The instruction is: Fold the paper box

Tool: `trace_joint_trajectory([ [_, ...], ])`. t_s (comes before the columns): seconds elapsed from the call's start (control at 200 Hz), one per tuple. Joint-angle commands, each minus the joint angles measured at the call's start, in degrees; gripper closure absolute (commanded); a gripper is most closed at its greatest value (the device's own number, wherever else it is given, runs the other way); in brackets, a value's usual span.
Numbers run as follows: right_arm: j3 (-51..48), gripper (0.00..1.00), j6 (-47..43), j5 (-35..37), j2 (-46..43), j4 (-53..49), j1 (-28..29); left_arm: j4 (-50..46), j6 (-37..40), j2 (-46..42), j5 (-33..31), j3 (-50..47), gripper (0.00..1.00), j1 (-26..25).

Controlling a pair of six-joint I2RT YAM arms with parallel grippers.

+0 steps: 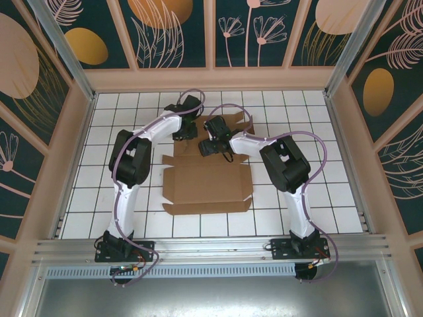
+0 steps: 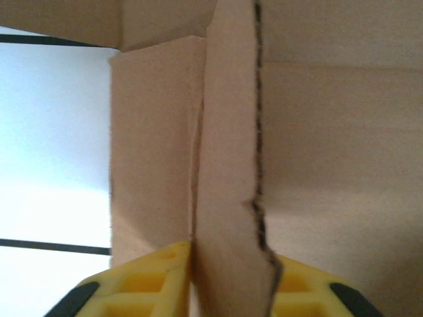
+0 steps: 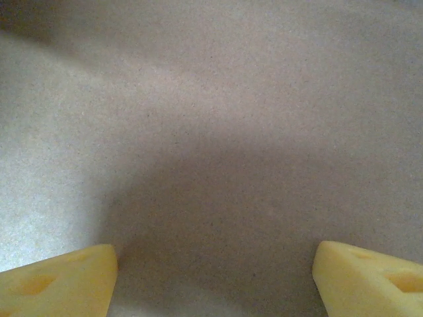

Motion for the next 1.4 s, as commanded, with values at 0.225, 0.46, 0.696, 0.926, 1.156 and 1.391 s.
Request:
trace_joint_trajectory([
  [0.225,-4.05,0.20,2.39,-2.78,3.03,-8.38,-0.53,0.93,0.09,-8.57,1.20,-5.02,0.79,3.31],
  [0.46,-3.80,0.24,2.33,-2.76,3.19,-8.72,-0.47,1.74,2.26,-12.28,-4.98,-11.49,0.76,5.12],
  [0.696,-3.54,0.24,2.29,-1.62,3.82,-8.98,-0.38,2.48,3.49,-12.54,-7.07,-13.24,0.79,5.63],
  [0.926,-3.11,0.25,2.25,-1.09,4.71,-9.47,-0.14,1.23,3.06,-6.43,-9.78,-10.71,0.79,4.43],
  [1.156,-3.03,0.25,2.25,-0.39,4.93,-9.78,-0.05,0.43,2.12,-1.87,-12.68,-8.88,0.74,2.86],
  [1.391,-3.19,0.25,2.27,-0.15,4.97,-9.87,0.04,-0.48,2.99,-1.04,-17.13,-8.22,0.66,1.76],
])
